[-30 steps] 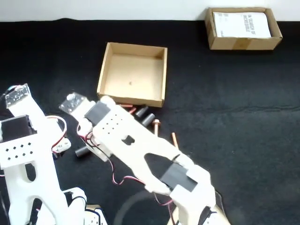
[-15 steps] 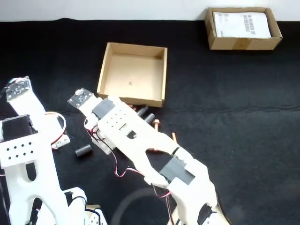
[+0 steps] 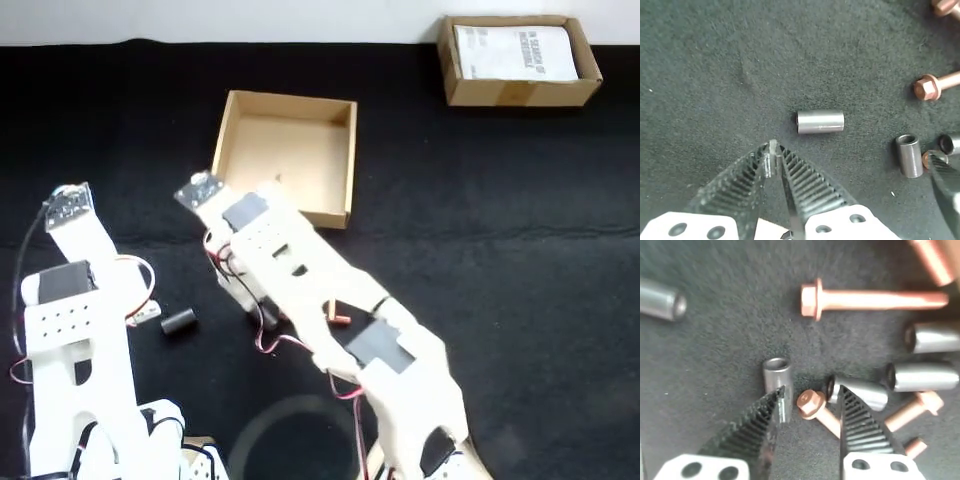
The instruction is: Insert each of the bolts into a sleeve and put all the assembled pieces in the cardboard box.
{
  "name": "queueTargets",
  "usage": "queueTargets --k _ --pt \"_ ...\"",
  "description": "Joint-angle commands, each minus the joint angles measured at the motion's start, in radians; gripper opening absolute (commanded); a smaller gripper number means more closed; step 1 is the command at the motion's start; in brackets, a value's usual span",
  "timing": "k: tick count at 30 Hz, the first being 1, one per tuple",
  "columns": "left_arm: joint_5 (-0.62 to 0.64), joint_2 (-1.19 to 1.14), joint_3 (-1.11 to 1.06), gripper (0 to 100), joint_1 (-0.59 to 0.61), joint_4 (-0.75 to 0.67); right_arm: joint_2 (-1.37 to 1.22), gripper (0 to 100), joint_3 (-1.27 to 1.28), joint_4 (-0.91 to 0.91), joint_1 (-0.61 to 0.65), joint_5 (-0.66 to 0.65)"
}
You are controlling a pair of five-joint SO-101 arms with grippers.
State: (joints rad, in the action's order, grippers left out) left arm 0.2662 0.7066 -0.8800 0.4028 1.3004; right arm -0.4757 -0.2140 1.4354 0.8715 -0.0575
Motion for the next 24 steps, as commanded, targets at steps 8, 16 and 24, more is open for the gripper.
queueTargets --k 8,16,24 --pt "-0.055 -0.005 -0.030 1 0.125 -0.074 -0.110 14.2 -0.012 -0.010 0.127 0.041" --pt "-0.110 -0.004 -0.140 1 0.205 -0.176 -0.117 13.4 -0.050 -0.001 0.127 0.049" --pt "-0.110 -0.002 -0.255 1 0.214 -0.315 -0.108 0.7 -0.058 0.015 0.024 0.049"
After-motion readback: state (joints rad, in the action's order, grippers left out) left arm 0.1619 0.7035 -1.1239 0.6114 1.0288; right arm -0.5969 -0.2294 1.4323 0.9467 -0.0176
